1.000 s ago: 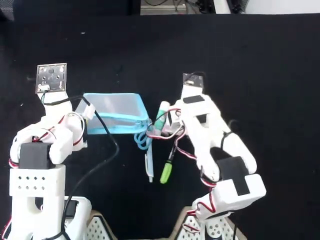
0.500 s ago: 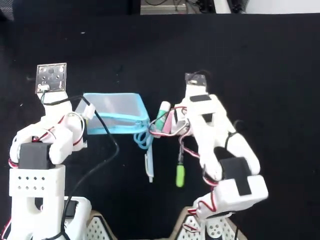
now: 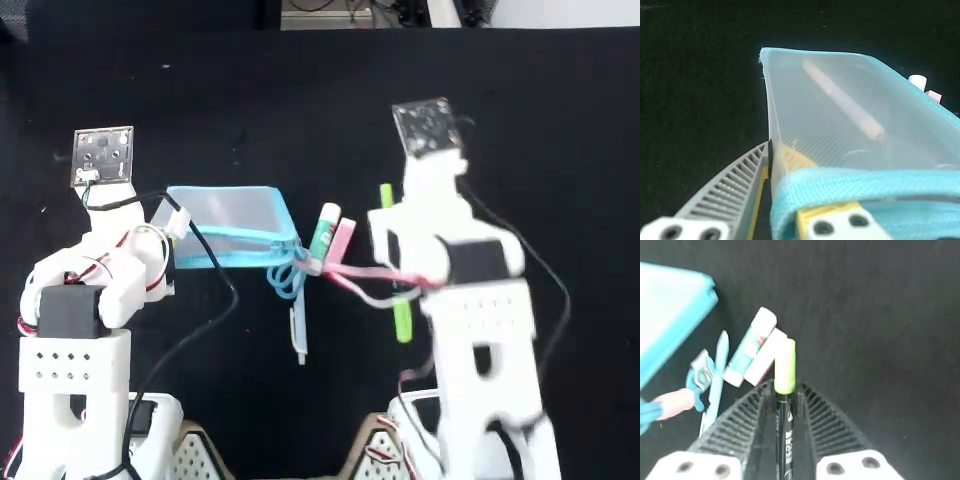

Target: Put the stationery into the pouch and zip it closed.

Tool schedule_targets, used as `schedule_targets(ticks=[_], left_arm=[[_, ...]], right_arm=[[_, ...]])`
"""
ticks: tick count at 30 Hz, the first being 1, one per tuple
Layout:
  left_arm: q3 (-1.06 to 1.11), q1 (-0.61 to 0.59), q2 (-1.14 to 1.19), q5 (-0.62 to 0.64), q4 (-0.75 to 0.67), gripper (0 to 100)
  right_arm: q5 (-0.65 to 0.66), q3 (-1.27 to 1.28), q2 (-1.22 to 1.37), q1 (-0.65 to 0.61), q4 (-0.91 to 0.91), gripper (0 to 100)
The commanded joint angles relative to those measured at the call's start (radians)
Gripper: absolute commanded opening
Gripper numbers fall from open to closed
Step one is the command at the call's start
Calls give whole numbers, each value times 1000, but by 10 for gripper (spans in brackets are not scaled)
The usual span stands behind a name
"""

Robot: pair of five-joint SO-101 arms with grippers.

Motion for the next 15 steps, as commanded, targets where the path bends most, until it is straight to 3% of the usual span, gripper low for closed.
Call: schedule_targets(ticks=[1,7,15], left_arm=[[-18,-12,-12,3,-11,30],[-18,-12,-12,3,-11,30],[-18,-12,-14,3,-11,30]], right_arm=[[18,76,-27,44,-51,11],[69,140,303,192,-204,11],[69,-145,901,195,-196,99]])
